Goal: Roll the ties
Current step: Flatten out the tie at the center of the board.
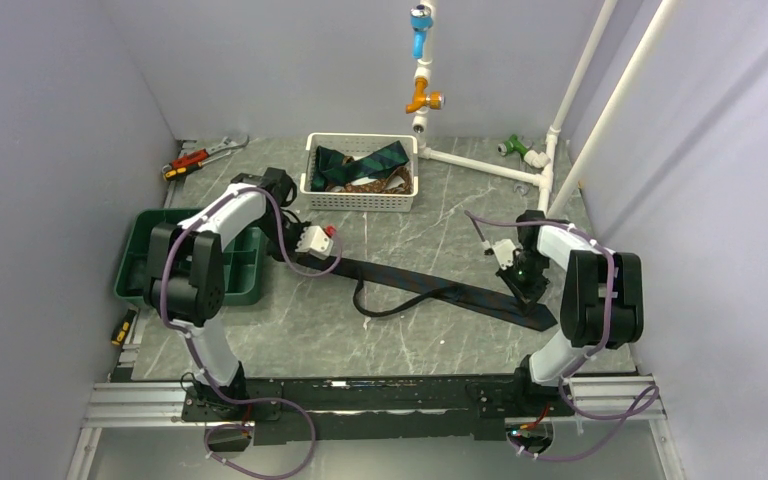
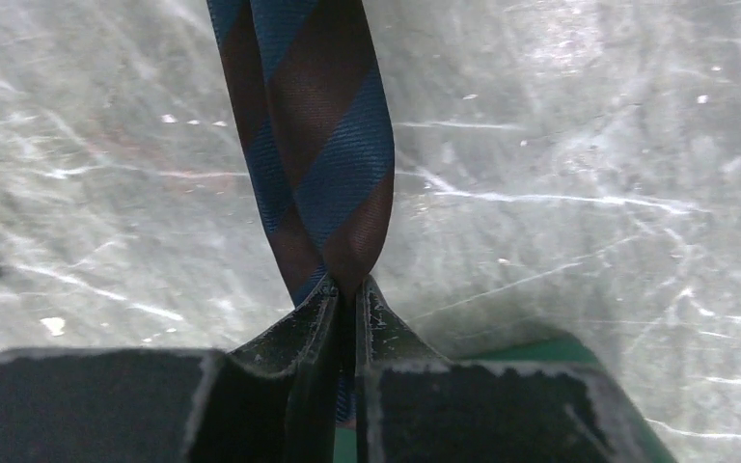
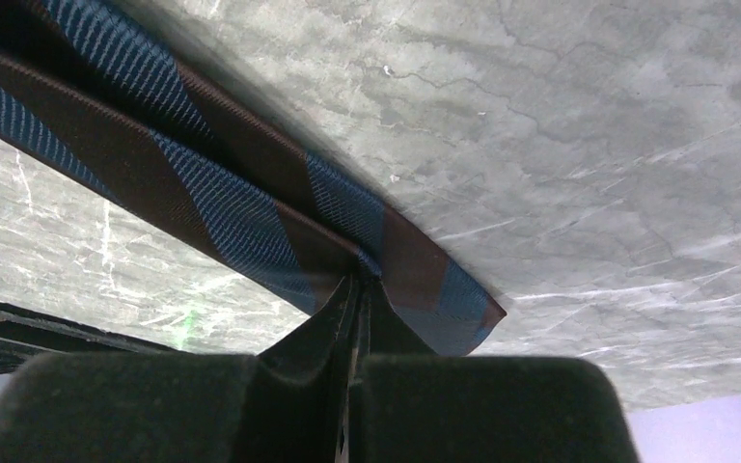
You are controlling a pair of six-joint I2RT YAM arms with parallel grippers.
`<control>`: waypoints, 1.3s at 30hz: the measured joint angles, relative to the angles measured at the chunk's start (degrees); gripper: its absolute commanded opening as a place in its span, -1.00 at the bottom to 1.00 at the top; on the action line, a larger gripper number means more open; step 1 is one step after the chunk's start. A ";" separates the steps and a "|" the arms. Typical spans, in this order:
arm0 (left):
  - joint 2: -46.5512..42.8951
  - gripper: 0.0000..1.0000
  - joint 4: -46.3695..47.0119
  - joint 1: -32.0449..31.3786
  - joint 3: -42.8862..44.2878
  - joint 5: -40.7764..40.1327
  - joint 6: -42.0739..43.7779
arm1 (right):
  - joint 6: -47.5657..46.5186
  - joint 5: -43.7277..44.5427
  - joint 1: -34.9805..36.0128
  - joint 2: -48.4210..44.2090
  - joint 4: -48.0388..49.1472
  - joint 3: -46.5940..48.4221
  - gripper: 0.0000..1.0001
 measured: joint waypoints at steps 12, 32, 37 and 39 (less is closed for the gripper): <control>-2.54 0.32 -0.22 4.50 -1.01 5.62 -3.82 | -5.88 3.78 -2.56 -2.38 3.21 -3.17 -1.00; 1.33 -0.97 16.92 -21.88 -7.87 8.48 -5.73 | -14.99 14.49 -3.80 -4.87 8.76 -7.54 -1.00; 2.54 -1.00 8.22 -19.67 -0.87 9.81 -7.56 | -19.80 17.18 -5.49 -7.06 12.11 -10.56 -1.00; 3.28 -1.00 4.90 -17.51 4.90 10.75 -8.96 | -20.85 17.70 -5.95 -7.15 12.66 -10.84 -1.00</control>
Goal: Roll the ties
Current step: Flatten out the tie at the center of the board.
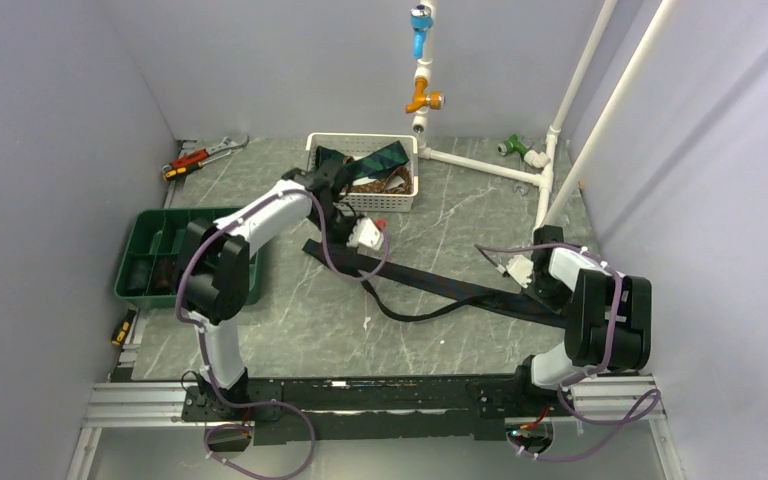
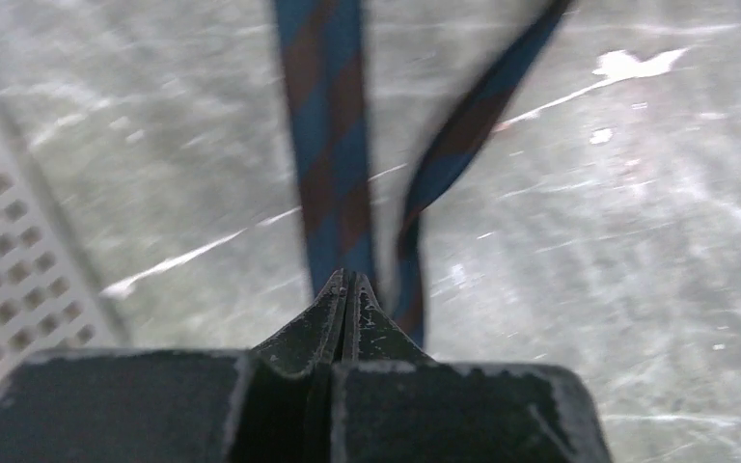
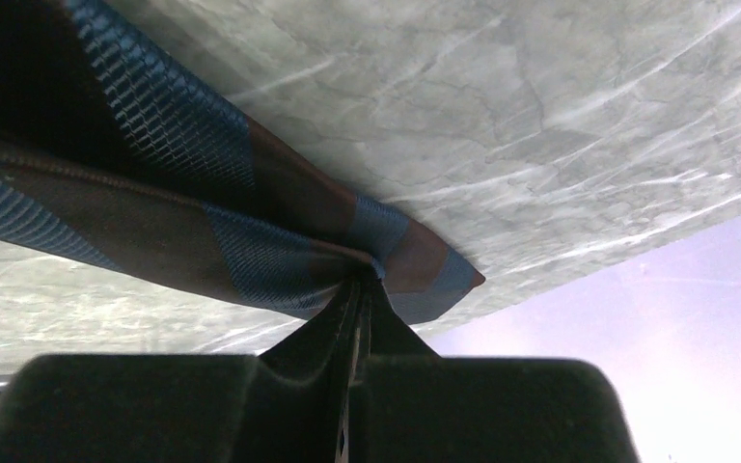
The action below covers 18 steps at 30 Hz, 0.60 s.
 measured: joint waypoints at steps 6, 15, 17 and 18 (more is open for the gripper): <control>6.69 -0.74 -1.44 5.55 11.78 -1.44 -3.87 | -3.43 1.77 -1.38 0.37 2.01 -0.50 -1.00; 6.34 0.15 -0.87 6.19 2.62 -0.81 1.90 | -4.63 1.64 -2.67 0.70 2.16 -0.07 -1.00; 3.04 0.14 -0.81 3.65 -1.55 -0.85 3.32 | -4.59 1.60 -2.71 0.83 2.10 0.04 -1.00; 2.27 0.13 -0.68 1.84 -2.27 -0.79 3.76 | -4.57 1.57 -2.73 1.03 1.92 0.22 -1.00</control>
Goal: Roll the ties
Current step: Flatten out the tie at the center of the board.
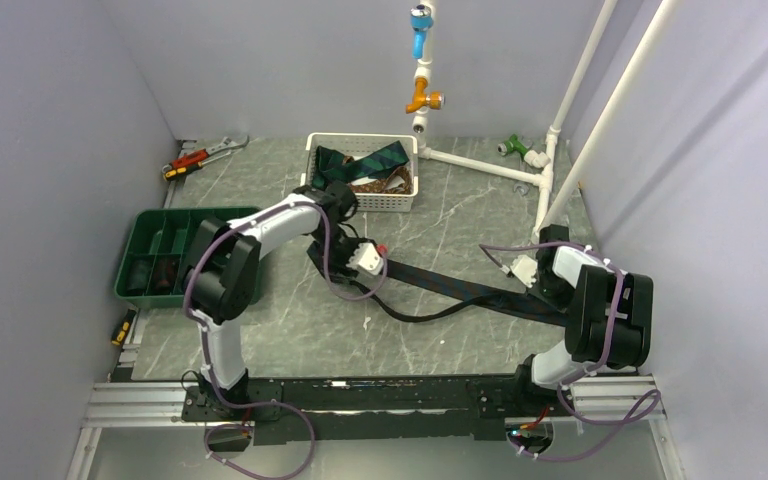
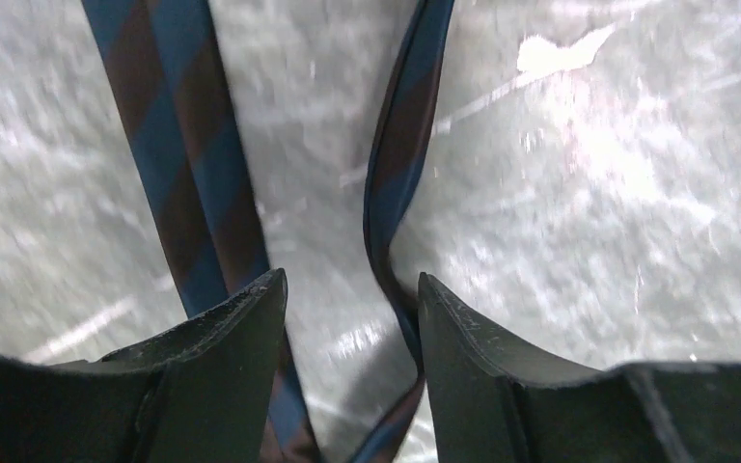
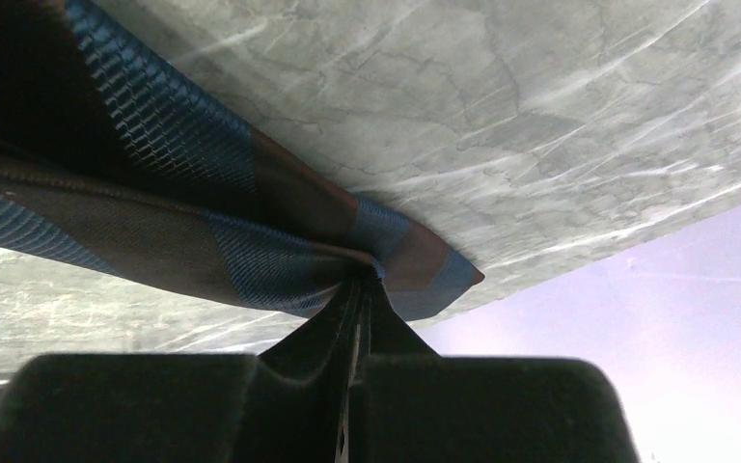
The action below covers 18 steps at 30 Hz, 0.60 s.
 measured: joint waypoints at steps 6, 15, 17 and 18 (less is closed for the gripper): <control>2.12 0.17 1.25 -5.68 1.66 0.02 0.31 | 0.13 0.00 -0.02 0.68 -0.66 0.66 -1.00; 0.61 0.13 0.92 -4.98 -0.07 -3.28 1.92 | -0.09 0.00 -0.04 0.76 -0.68 0.66 -1.00; 0.55 -0.15 1.68 -5.18 -1.68 -5.11 1.79 | -0.09 0.04 -0.02 0.94 -0.72 0.76 -1.00; 0.59 -0.39 2.19 -5.33 -2.64 -6.23 1.70 | -0.11 0.22 -0.04 1.07 -0.70 0.83 -1.00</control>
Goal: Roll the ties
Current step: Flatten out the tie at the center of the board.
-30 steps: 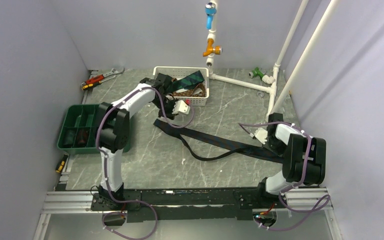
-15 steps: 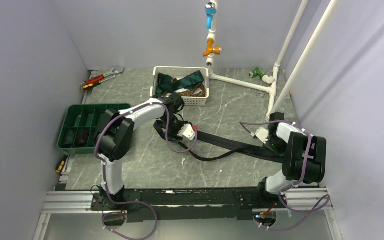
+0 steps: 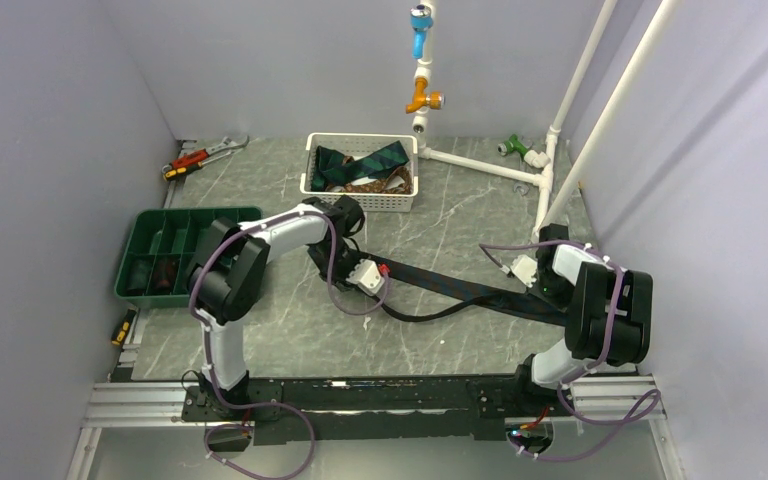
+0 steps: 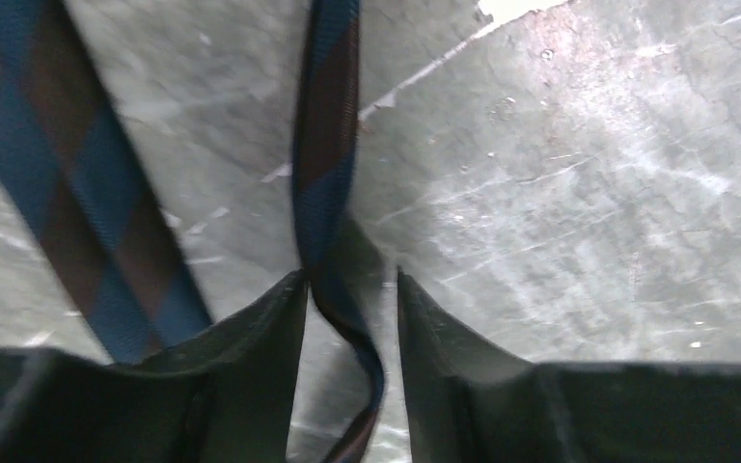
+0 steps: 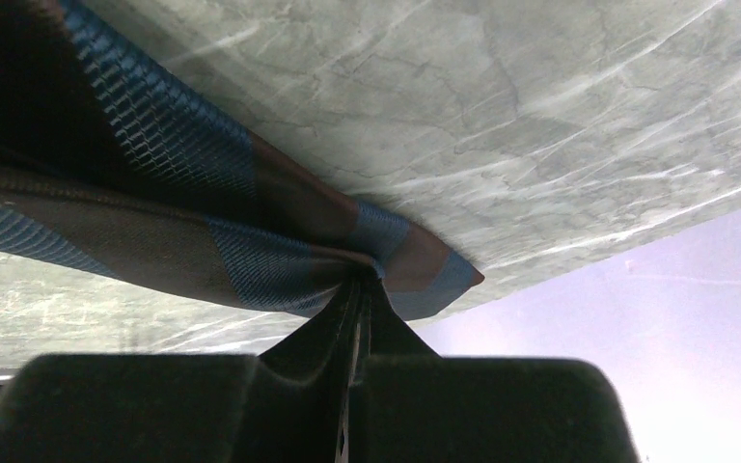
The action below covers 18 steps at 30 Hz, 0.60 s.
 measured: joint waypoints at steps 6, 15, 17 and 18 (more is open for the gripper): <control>0.11 -1.00 -0.09 -0.63 -0.50 -4.17 -0.61 | -1.33 0.70 -0.17 0.17 0.72 -0.26 -1.00; 7.26 -0.43 -10.43 8.48 18.86 -2.43 -1.55 | -3.48 1.88 -1.27 0.33 2.45 -0.81 -1.00; 9.92 0.05 -9.22 10.08 20.79 -3.56 -2.19 | -3.48 1.95 -1.27 0.61 2.25 -0.55 -1.00; 11.04 0.28 -8.31 10.45 20.76 -4.48 -2.34 | -3.45 1.95 -1.29 0.81 2.05 -0.33 -1.00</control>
